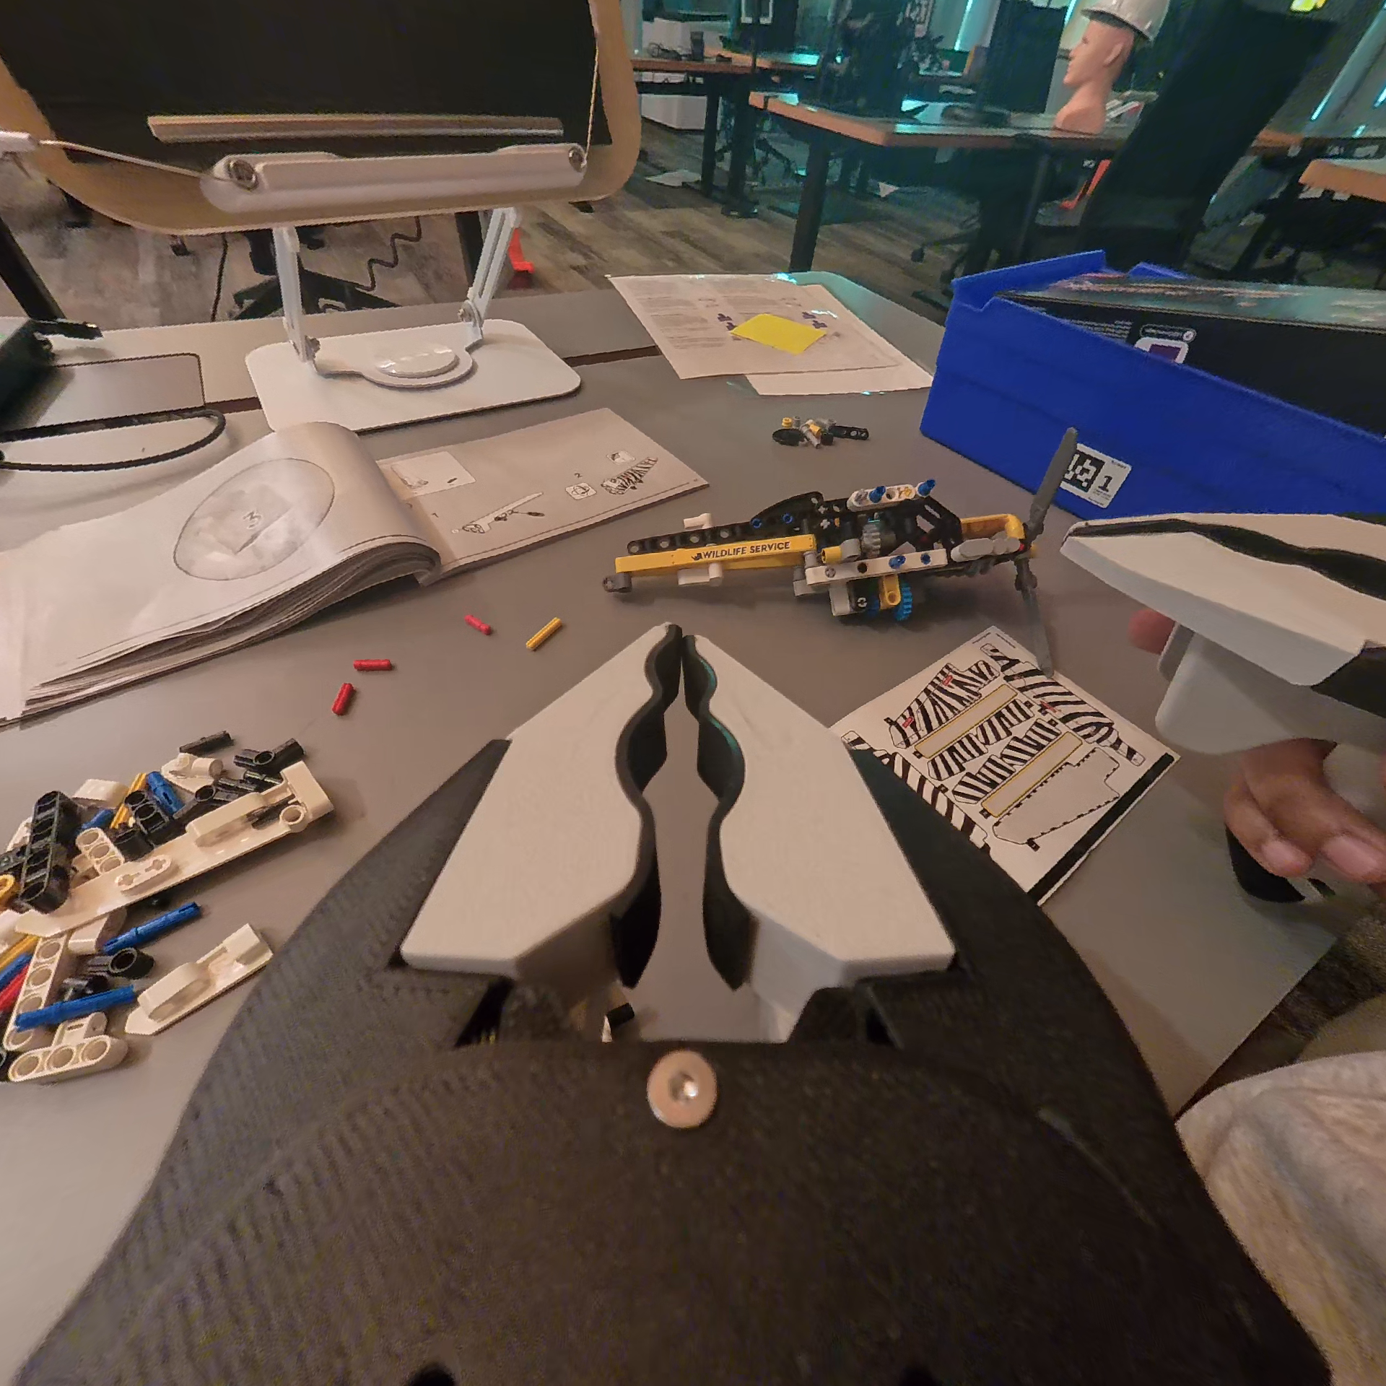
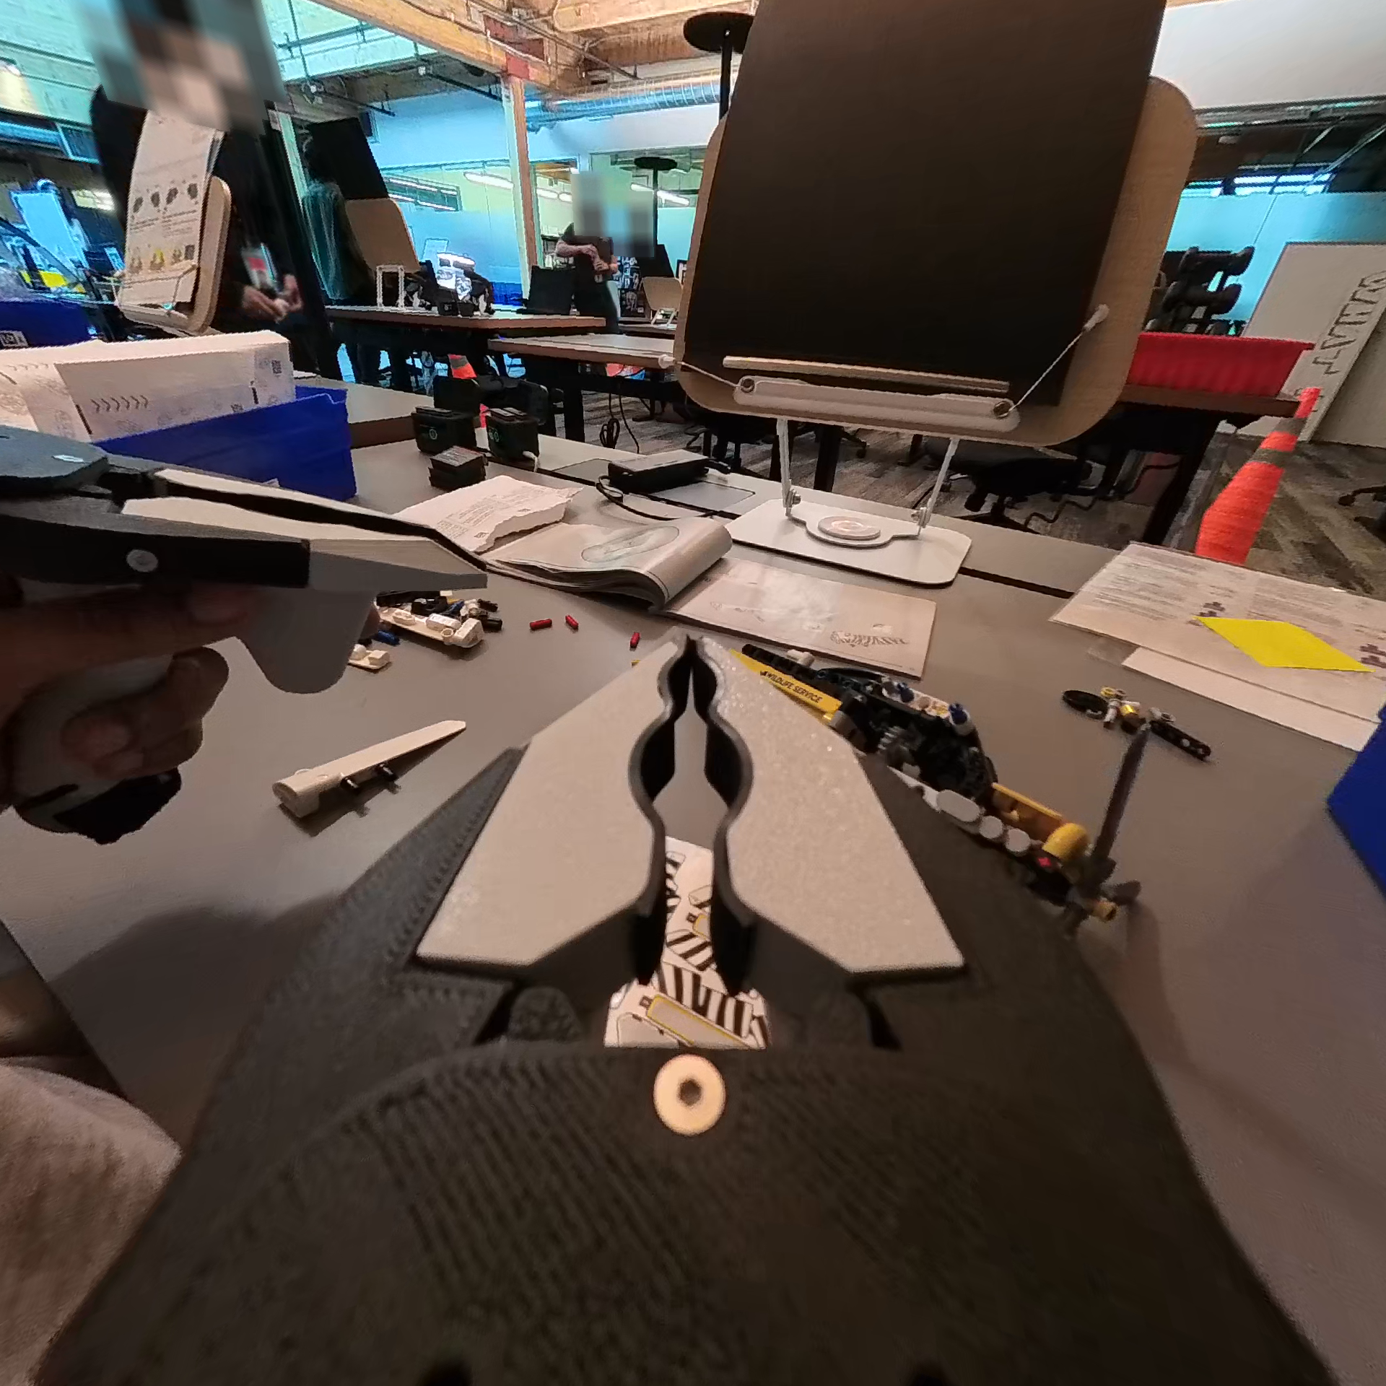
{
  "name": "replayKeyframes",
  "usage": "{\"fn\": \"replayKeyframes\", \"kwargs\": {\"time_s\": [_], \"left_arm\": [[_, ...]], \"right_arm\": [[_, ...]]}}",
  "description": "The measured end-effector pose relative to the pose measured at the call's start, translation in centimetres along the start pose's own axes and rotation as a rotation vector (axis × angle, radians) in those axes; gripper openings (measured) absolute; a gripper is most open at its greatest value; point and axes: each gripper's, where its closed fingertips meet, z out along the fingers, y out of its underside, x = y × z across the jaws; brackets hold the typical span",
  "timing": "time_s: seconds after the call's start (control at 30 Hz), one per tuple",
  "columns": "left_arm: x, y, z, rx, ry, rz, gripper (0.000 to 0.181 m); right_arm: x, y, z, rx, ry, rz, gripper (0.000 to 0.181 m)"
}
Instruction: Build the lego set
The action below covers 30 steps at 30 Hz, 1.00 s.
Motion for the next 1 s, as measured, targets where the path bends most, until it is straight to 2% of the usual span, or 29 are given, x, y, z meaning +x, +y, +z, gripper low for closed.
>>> {"fn": "replayKeyframes", "kwargs": {"time_s": [0.33,1.0], "left_arm": [[0.0,0.1,0.1,-0.002,0.01,-0.011,0.0],[0.0,0.3,0.2,-0.005,0.01,-0.025,0.0]], "right_arm": [[1.2,-0.6,0.0,0.016,0.059,0.144,0.0],[1.0,0.3,0.1,-0.035,0.073,0.064,0.0]]}}
